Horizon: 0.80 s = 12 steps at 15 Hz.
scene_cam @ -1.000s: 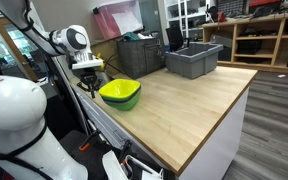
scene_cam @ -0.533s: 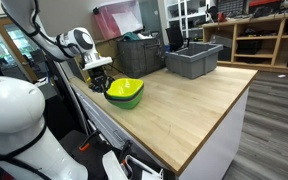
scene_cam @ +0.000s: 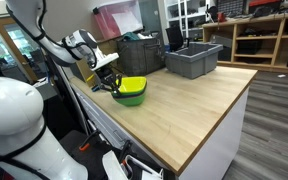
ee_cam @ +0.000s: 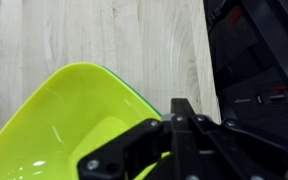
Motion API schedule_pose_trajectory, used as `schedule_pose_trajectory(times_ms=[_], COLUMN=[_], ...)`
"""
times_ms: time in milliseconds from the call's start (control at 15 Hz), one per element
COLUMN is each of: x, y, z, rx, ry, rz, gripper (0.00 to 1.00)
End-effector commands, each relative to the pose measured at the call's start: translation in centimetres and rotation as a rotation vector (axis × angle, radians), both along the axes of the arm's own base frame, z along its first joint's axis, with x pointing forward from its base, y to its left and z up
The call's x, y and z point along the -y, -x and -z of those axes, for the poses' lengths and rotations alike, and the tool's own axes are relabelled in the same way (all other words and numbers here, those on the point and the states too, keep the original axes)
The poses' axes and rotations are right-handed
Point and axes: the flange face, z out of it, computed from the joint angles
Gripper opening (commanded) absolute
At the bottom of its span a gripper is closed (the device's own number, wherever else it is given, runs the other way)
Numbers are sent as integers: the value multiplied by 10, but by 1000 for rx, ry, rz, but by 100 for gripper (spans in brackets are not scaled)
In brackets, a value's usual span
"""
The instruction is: Stack the bowls together then move the stack backwards.
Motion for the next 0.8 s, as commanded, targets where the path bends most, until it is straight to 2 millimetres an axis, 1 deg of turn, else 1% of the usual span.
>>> schedule_pose_trajectory(times_ms=[0, 267, 400, 600, 733], x=[-8, -31, -41, -46, -46], y=[7, 15, 16, 10, -1], z=[-6, -5, -4, 0, -1], rx=[3, -46, -43, 2, 61], ry=[-42, -133, -162, -179, -194], rz=[29, 111, 133, 143, 160], gripper=[0, 0, 0, 0, 0])
